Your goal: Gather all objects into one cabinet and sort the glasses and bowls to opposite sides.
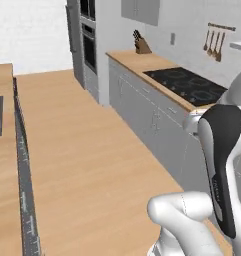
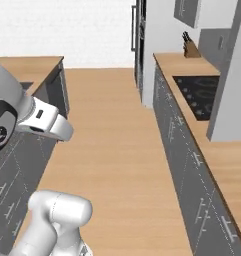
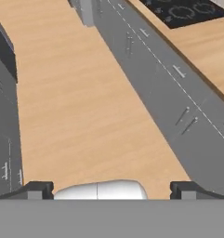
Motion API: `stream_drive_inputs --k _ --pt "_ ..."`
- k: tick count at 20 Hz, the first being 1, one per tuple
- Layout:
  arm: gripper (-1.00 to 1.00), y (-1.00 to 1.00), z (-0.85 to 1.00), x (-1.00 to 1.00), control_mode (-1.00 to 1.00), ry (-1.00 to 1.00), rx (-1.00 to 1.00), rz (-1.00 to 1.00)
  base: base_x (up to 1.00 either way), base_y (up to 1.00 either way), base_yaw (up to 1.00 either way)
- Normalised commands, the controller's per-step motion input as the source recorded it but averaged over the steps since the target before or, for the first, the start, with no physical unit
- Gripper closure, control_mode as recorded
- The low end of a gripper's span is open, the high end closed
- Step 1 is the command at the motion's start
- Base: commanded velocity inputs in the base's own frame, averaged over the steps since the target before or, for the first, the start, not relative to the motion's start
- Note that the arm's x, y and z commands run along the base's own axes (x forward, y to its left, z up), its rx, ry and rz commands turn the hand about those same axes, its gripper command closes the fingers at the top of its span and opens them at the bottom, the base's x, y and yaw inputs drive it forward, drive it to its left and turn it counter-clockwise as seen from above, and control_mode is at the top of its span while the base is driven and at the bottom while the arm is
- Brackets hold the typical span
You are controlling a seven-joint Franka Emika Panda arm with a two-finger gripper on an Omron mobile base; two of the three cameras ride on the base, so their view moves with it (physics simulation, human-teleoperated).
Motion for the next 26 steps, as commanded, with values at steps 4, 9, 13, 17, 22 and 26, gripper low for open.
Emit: stream_drive_inputs --k 4,9,13,17,22,26 --pt "-1.00 0.00 0.00 0.00 1.00 0.00 0.00 0.00 0.04 0.04 0.49" --pt "-1.00 0.00 0.00 0.00 1.00 0.00 0.00 0.00 0.71 -0.11 0.16" --pt "-1.00 0.00 0.00 0.00 1.00 0.00 0.00 0.00 1.00 -0.49 0.06" --pt "-1.00 0.00 0.00 0.00 1.00 0.00 0.00 0.00 0.67 -0.59 -0.52" --pt "-1.00 0.00 0.00 0.00 1.00 0.00 0.00 0.00 0.29 -0.28 -0.74" --pt "-1.00 0.00 0.00 0.00 1.00 0.00 0.00 0.00 0.22 -0.03 -0.78"
